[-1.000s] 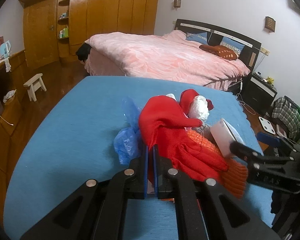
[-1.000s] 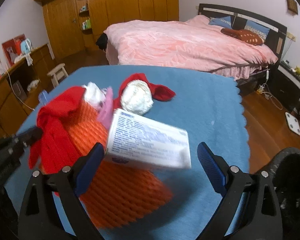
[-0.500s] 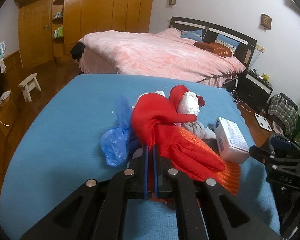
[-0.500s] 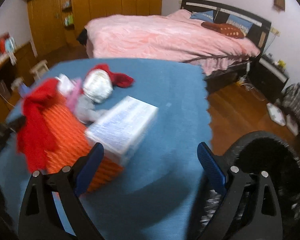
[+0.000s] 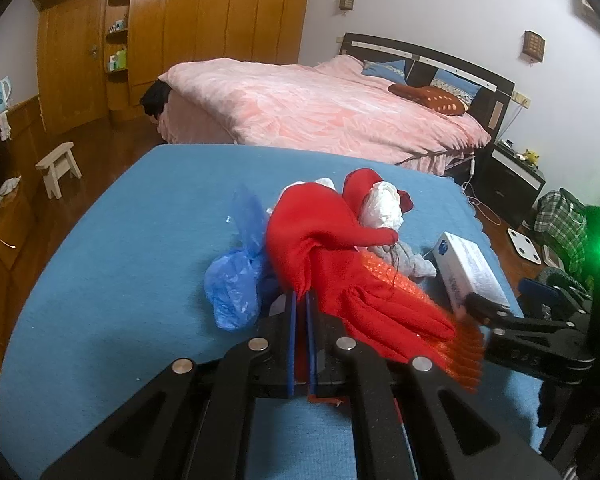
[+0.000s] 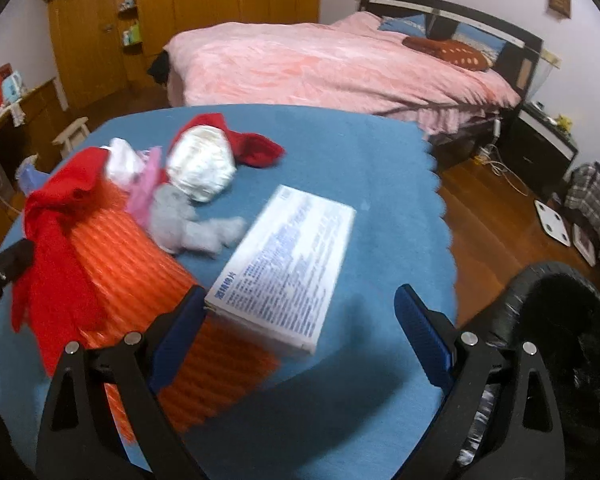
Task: Collect trash
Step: 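Grasp the white medicine box with the right tool, then carry the box with the right tool and glove with the left tool into the bin, release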
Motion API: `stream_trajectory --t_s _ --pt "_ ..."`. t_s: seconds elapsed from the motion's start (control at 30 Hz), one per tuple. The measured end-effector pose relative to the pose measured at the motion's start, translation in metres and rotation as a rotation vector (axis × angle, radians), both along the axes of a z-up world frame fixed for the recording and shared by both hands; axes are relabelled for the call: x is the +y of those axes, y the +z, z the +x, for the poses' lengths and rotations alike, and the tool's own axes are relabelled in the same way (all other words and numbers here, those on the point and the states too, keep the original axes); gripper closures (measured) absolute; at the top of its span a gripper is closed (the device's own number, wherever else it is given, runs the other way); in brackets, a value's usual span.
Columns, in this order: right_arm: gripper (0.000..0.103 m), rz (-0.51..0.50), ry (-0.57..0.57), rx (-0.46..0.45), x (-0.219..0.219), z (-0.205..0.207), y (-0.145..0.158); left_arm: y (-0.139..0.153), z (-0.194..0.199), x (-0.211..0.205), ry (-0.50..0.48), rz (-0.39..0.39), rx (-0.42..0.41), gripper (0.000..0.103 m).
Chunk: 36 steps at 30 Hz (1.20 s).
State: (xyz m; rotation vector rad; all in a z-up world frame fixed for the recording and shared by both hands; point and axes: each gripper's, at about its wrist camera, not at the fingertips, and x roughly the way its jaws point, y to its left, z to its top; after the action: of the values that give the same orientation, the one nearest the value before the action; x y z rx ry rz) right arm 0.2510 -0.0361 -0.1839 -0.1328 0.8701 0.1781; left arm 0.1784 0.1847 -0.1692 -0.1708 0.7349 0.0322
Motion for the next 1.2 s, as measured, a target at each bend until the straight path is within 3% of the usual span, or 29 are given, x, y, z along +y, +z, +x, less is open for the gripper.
stream_trajectory --t_s 0.27,0.3,0.4,0.57,0.93,1.2 --pt "0.014 0.028 -0.010 0.024 0.007 0.016 -0.015 -0.001 0.001 -0.004 -0.003 0.000 -0.003 0.098" --pt "0.026 0.039 -0.008 0.041 0.007 0.019 -0.018 0.000 0.001 -0.005 -0.006 0.000 -0.006 0.098" --pt "0.047 0.056 0.003 0.090 0.006 0.024 -0.025 0.005 0.000 -0.010 -0.025 -0.003 -0.018 0.098" --pt "0.048 0.079 0.025 0.075 -0.005 0.018 -0.016 0.015 -0.001 -0.021 -0.059 -0.017 -0.042 0.098" --pt "0.049 0.158 0.034 -0.022 -0.050 -0.016 0.051 0.060 -0.011 -0.062 -0.150 -0.073 -0.130 0.098" --pt "0.049 0.206 -0.009 -0.072 -0.106 -0.044 0.086 0.083 -0.017 -0.108 -0.268 -0.116 -0.159 0.098"
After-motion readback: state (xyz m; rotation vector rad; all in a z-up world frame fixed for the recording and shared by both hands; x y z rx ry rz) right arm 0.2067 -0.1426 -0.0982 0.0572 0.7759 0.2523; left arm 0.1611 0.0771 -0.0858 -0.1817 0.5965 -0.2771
